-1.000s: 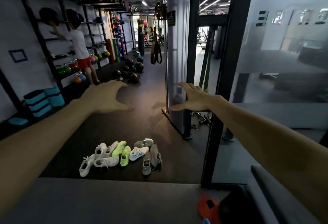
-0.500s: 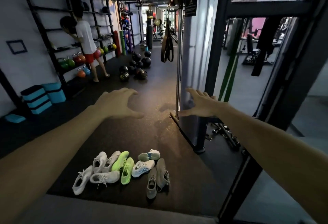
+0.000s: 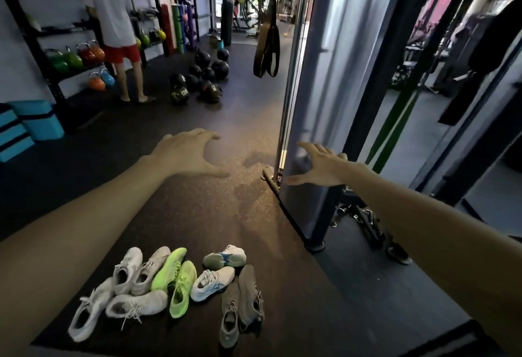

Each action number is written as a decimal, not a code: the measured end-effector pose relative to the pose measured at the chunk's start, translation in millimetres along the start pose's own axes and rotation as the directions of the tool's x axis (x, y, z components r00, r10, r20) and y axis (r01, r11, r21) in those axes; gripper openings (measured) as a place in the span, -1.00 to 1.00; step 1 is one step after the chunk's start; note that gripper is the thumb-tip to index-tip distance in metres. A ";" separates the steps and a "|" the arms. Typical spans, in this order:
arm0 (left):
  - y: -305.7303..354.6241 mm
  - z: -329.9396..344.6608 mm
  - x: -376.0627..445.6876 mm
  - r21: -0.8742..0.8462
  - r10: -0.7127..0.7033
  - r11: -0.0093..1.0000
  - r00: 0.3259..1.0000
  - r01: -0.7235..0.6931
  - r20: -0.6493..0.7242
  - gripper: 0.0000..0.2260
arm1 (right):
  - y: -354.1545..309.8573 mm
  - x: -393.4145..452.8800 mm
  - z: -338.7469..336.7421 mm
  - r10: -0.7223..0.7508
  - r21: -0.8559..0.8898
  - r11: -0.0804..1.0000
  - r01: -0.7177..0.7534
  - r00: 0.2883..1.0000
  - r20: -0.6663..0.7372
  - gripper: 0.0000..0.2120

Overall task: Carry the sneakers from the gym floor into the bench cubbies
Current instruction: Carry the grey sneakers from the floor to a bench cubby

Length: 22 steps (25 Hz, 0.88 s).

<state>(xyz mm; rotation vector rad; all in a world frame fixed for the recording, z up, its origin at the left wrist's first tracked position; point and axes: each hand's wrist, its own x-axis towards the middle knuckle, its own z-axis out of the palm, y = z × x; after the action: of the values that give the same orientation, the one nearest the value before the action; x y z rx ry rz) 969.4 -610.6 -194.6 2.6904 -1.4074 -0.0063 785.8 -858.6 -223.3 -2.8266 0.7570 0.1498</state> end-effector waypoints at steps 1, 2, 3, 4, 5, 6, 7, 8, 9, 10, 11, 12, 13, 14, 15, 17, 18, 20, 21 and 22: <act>-11.9 8.9 22.3 -0.005 -0.003 1.000 1.000 0.003 0.013 -0.13 | 0.5 24.2 7.2 0.002 0.000 1.000 -0.002 1.000 0.009 0.17; -22.8 18.4 42.7 -0.004 -0.003 1.000 1.000 0.003 0.028 -0.14 | 2.2 48.5 14.7 0.000 -0.003 1.000 0.000 1.000 0.011 0.14; -34.8 30.4 65.4 -0.005 0.003 1.000 0.999 -0.003 0.054 -0.15 | 4.3 76.7 22.5 0.004 0.000 1.000 -0.004 1.000 0.025 0.12; -44.9 43.6 86.4 -0.003 0.011 1.000 0.996 -0.011 0.084 -0.16 | 5.9 103.6 31.0 0.013 0.005 1.000 -0.013 0.999 0.046 0.11; -53.6 58.9 105.7 0.000 0.021 1.000 0.994 -0.021 0.111 -0.17 | 7.1 128.5 41.2 0.021 0.007 1.000 -0.021 0.997 0.068 0.12; -61.1 76.3 123.6 -0.003 0.029 1.000 0.991 -0.029 0.133 -0.18 | 8.9 151.4 53.2 0.029 0.011 0.999 -0.030 0.995 0.092 0.13; -68.1 93.5 140.8 -0.010 0.034 0.999 0.988 -0.033 0.151 -0.18 | 12.3 172.7 66.0 0.036 0.011 0.999 -0.038 0.993 0.111 0.15; -75.2 111.7 157.4 -0.020 0.034 0.999 0.986 -0.031 0.166 -0.18 | 16.6 194.3 80.2 0.039 0.003 0.999 -0.040 0.991 0.124 0.16; -82.7 133.4 174.7 -0.029 0.034 0.999 0.983 -0.029 0.182 -0.17 | 22.1 217.9 96.6 0.039 -0.001 0.999 -0.040 0.990 0.132 0.17; -87.7 155.4 187.0 -0.034 0.041 0.999 0.979 -0.035 0.201 -0.16 | 28.2 235.8 114.6 0.041 -0.001 0.999 -0.041 0.989 0.140 0.18; -92.0 178.1 196.7 -0.037 0.048 0.998 0.975 -0.041 0.218 -0.15 | 33.9 252.2 135.0 0.041 0.001 0.999 -0.042 0.987 0.155 0.19; -96.6 207.2 209.4 -0.041 0.054 0.998 0.969 -0.045 0.240 -0.14 | 42.2 270.4 162.4 0.046 0.015 0.999 -0.050 0.983 0.178 0.18; -100.2 239.6 219.8 -0.043 0.058 0.998 0.962 -0.048 0.267 -0.12 | 51.3 286.1 192.8 0.051 0.026 0.998 -0.057 0.978 0.201 0.16; -102.0 273.8 228.8 -0.043 0.063 0.998 0.952 -0.053 0.298 -0.11 | 60.1 299.2 225.0 0.056 0.035 0.997 -0.065 0.974 0.220 0.14; -103.0 312.2 234.7 -0.039 0.065 0.998 0.941 -0.055 0.333 -0.09 | 69.2 310.4 260.6 0.057 0.037 0.997 -0.068 0.969 0.240 0.12; -104.0 390.2 241.2 -0.039 0.064 0.998 0.910 -0.052 0.409 -0.07 | 84.9 329.0 333.2 0.058 0.028 0.997 -0.070 0.955 0.289 0.12; -103.9 425.3 241.0 -0.044 0.063 0.998 0.895 -0.048 0.442 -0.07 | 91.4 334.0 366.0 0.060 0.017 0.998 -0.068 0.949 0.311 0.12; -104.6 504.3 235.5 -0.058 0.068 0.997 0.869 -0.045 0.491 -0.06 | 106.9 338.8 440.1 0.072 0.010 0.997 -0.080 0.933 0.353 0.14; -104.7 536.8 231.1 -0.059 0.073 0.997 0.862 -0.049 0.502 -0.07 | 113.1 338.5 470.5 0.077 0.009 0.996 -0.086 0.927 0.366 0.15; -104.4 577.6 223.5 -0.065 0.081 0.996 0.844 -0.055 0.529 -0.07 | 120.3 336.9 509.7 0.082 0.014 0.995 -0.095 0.917 0.389 0.15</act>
<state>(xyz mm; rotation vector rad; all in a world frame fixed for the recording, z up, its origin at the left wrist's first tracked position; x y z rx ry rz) 1152.4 -787.3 -768.8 2.7102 -1.5986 -0.8337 993.8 -1006.2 -791.4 -2.6053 0.7820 0.6839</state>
